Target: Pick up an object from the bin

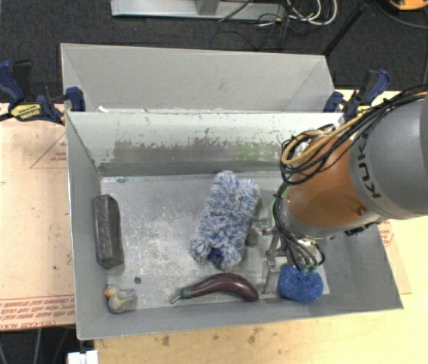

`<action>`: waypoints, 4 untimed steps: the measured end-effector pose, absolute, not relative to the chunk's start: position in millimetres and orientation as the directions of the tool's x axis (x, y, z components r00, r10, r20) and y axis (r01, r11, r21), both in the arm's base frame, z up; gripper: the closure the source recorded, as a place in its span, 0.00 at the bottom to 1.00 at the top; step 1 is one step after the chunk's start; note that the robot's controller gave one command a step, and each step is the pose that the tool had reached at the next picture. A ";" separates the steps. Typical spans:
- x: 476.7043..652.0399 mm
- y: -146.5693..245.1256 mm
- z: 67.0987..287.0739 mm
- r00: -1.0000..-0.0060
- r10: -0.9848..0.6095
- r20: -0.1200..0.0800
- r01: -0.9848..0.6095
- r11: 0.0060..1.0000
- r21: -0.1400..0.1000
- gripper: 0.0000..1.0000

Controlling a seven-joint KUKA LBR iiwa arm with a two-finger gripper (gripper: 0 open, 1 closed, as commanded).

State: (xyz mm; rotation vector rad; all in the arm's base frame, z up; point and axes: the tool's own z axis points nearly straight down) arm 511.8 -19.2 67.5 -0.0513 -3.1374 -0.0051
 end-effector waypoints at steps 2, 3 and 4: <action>552.9 21.1 70.2 -0.999 0.032 0.001 0.032 0.999 -0.002 0.00; 560.3 44.0 71.8 -0.998 -0.061 -0.003 -0.061 0.998 0.001 1.00; 549.2 36.2 72.0 -0.997 -0.081 -0.002 -0.081 0.997 0.001 1.00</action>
Offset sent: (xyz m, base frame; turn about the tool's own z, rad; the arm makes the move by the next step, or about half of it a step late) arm 0.0581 0.0608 0.0025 -0.0265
